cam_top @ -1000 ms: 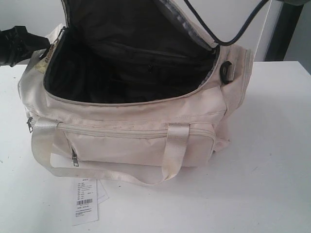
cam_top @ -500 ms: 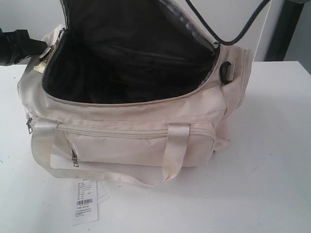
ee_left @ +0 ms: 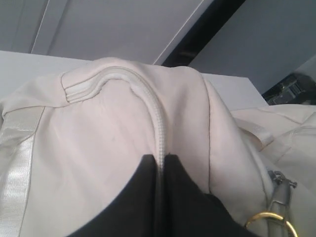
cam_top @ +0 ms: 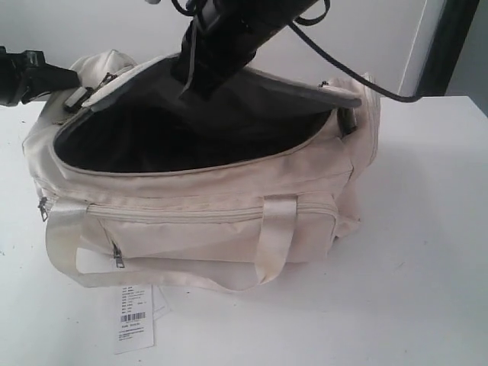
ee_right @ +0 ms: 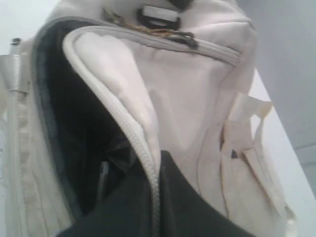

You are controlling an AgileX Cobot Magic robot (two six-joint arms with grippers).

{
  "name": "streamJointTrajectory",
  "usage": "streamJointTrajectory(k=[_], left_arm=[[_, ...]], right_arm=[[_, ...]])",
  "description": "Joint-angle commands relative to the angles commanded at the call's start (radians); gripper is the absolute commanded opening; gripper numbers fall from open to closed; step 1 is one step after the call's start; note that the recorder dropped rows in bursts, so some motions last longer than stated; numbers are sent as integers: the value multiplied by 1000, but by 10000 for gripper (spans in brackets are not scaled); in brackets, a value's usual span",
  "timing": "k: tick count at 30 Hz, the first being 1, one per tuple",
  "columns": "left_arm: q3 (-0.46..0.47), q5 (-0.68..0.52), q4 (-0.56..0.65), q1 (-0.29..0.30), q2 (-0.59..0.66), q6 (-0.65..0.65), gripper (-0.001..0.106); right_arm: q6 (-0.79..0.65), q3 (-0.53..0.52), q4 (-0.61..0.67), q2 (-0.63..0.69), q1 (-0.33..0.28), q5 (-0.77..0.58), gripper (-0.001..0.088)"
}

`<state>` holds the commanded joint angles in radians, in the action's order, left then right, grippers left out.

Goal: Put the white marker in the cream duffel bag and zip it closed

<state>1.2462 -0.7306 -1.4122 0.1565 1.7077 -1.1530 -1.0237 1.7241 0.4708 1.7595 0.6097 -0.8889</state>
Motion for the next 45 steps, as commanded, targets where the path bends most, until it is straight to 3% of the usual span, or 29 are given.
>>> streamJointTrajectory(k=[5, 7, 9, 12, 14, 16, 20, 23, 26, 29, 33, 37, 41, 43, 45], left_arm=[[-16, 3, 143, 0, -47, 123, 0], [-30, -6, 148, 0, -51, 130, 0], [-49, -5, 158, 0, -54, 130, 0], [-68, 13, 151, 0, -54, 138, 13], [-70, 20, 151, 0, -54, 138, 102], [-70, 20, 151, 0, -54, 138, 234], [-70, 45, 149, 0, -54, 138, 528], [-70, 77, 141, 0, -54, 138, 620], [-70, 97, 131, 0, -54, 138, 621], [-70, 112, 98, 0, -54, 138, 621], [-70, 119, 79, 0, -36, 129, 619], [-70, 112, 64, 0, 11, 129, 619], [-70, 98, 24, 0, 37, 98, 617], [-70, 88, 24, 0, 37, 77, 564], [-70, 80, 19, 0, 37, 73, 441]], right_arm=[[-20, 0, 11, 42, 0, -54, 8], [-38, 0, 25, 60, 0, -116, 74], [-32, 0, 25, 67, 0, -146, 202], [72, 0, 25, 59, 0, -123, 511], [161, 0, 25, 41, 0, -101, 694], [226, 0, 23, 15, 0, -101, 760], [315, 0, 50, -63, 0, -106, 737], [258, 0, 175, -105, 0, -108, 706], [142, 0, 308, -107, 8, -101, 638], [71, 0, 309, -72, 53, -45, 551], [-14, 8, 278, -1, 129, 126, 521], [-12, 69, 164, 102, 172, 214, 518], [48, 175, -47, 217, 192, 215, 518], [66, 218, -145, 259, 192, 196, 518], [66, 256, -194, 295, 192, 181, 518]])
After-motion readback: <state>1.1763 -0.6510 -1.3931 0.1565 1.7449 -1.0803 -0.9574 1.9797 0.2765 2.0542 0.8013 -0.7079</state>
